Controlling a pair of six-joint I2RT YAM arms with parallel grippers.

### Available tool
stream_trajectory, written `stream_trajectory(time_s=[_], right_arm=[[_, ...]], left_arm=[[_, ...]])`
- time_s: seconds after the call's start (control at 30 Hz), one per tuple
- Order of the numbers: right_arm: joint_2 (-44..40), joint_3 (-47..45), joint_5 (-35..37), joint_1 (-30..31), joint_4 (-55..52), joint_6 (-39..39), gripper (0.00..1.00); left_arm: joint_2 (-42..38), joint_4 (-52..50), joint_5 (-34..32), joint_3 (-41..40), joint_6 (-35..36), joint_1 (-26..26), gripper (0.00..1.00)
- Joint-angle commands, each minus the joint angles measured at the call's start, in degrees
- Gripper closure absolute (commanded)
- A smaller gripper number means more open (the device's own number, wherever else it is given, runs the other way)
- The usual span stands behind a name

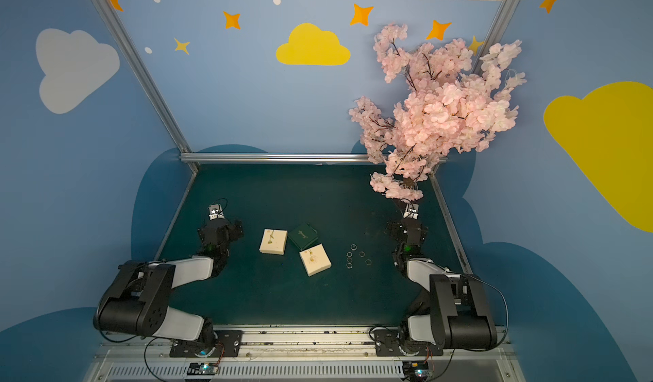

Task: Take the rings out of the lift-off lid box
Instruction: Reset both arms

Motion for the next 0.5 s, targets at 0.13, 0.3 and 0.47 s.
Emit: stream_trajectory(time_s=[0.13, 0.3, 0.47], right_arm=[[5.0, 3.6, -3.4, -0.6, -0.4, -0.6, 0.03], [5.5, 2.1, -5.4, -0.3, 2.9, -1.7, 0.03], [5.7, -0.1, -8.9, -0.6, 7.5, -2.6, 0.03]], left_arm=[[1.3, 0.2, 6.2, 1.3, -4.6, 3.8, 0.01], [1.3, 0.2, 6.1, 1.3, -4.6, 3.8, 0.00], [1.2, 0.1, 6.1, 1.3, -4.6, 3.8, 0.01]])
